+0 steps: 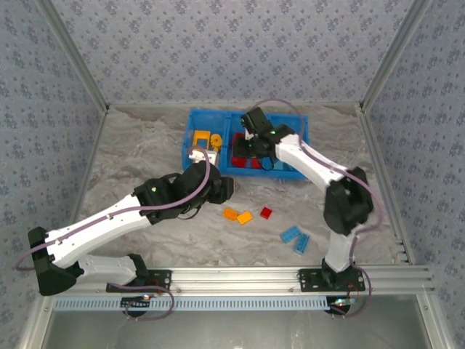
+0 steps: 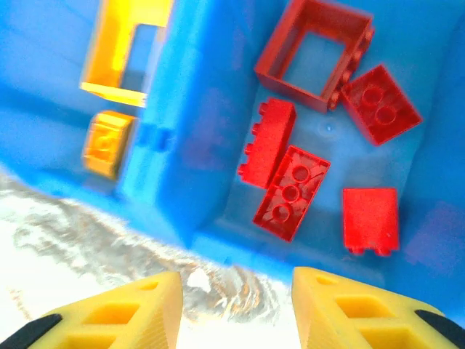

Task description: Sort the legos into containers by color

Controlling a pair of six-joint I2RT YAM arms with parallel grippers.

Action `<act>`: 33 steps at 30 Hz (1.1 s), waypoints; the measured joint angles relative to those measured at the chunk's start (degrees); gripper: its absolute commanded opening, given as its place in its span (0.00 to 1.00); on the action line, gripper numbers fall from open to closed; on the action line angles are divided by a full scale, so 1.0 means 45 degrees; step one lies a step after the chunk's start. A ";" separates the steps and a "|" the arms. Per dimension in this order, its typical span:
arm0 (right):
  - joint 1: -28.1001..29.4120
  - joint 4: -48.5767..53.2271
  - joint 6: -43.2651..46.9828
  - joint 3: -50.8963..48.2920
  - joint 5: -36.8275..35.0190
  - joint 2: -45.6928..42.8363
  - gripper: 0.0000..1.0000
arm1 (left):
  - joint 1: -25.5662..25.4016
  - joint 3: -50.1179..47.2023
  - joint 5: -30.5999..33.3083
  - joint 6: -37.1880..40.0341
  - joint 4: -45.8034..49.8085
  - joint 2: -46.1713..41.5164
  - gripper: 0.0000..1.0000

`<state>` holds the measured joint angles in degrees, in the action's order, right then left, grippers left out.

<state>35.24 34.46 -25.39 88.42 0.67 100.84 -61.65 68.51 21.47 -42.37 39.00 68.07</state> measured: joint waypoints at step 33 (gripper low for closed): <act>0.7514 0.0767 -0.0748 -0.9122 -0.2637 -1.0409 0.73 | 0.1127 -0.4274 -0.4682 -1.3998 -0.5644 0.4605 0.70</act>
<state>69.06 37.91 -28.75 47.37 -11.20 54.00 -56.58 49.28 0.40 -105.36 13.61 88.79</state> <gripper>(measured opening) 0.723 0.695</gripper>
